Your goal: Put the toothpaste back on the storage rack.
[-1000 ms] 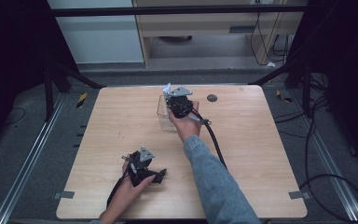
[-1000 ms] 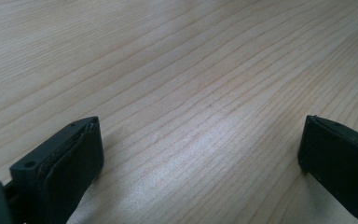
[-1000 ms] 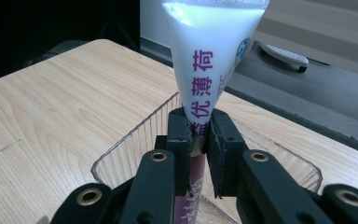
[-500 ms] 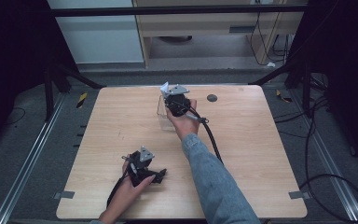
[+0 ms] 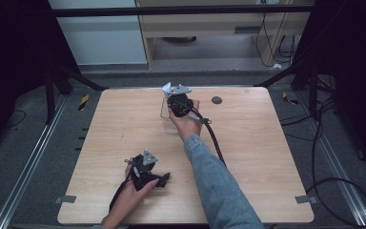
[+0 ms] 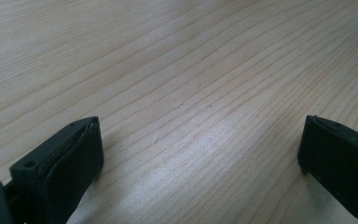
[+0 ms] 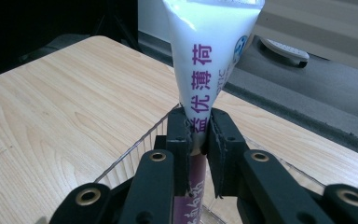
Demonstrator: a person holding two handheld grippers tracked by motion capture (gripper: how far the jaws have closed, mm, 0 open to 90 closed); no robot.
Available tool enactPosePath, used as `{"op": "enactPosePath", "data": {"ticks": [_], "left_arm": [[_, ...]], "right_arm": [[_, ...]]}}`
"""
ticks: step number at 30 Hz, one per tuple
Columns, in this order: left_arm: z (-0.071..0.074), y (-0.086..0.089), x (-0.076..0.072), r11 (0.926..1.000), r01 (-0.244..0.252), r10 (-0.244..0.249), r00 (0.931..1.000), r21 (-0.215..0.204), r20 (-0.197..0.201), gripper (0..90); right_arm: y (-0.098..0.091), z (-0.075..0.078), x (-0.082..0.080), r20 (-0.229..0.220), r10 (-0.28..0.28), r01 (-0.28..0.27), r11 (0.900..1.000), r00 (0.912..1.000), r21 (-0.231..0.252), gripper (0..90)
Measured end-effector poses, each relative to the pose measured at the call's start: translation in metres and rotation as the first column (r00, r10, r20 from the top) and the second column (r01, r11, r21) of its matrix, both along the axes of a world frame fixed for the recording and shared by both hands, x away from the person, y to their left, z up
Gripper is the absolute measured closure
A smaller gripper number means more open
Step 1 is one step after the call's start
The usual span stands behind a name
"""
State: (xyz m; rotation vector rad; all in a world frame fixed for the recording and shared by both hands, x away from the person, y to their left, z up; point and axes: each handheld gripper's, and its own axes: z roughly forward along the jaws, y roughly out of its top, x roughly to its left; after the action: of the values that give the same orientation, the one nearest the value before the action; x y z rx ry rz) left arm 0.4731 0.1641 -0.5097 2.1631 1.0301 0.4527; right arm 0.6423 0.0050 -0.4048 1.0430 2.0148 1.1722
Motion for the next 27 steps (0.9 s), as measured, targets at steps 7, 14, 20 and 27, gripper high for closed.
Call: {"op": "enactPosePath", "data": {"ticks": [7,14,20,27], "left_arm": [[0.000,0.000,0.000,1.0000,0.000,0.000,1.0000,0.000,0.000,0.0],[0.000,0.000,0.000,1.0000,0.000,0.000,1.0000,0.000,0.000,0.0],[0.000,0.000,0.000,1.0000,0.000,0.000,1.0000,0.000,0.000,0.0],[0.000,0.000,0.000,1.0000,0.000,0.000,1.0000,0.000,-0.001,0.0]], "right_arm": [[0.003,0.001,0.001,-0.005,0.000,0.000,1.0000,1.0000,-0.010,79.4],[0.007,0.000,0.002,-0.008,0.001,-0.001,0.9998,1.0000,-0.018,79.3],[0.010,-0.001,0.004,-0.011,0.003,-0.004,0.9996,0.9999,-0.029,79.2],[0.010,-0.001,0.008,-0.025,-0.005,0.004,0.9993,0.9997,-0.036,79.2]]}}
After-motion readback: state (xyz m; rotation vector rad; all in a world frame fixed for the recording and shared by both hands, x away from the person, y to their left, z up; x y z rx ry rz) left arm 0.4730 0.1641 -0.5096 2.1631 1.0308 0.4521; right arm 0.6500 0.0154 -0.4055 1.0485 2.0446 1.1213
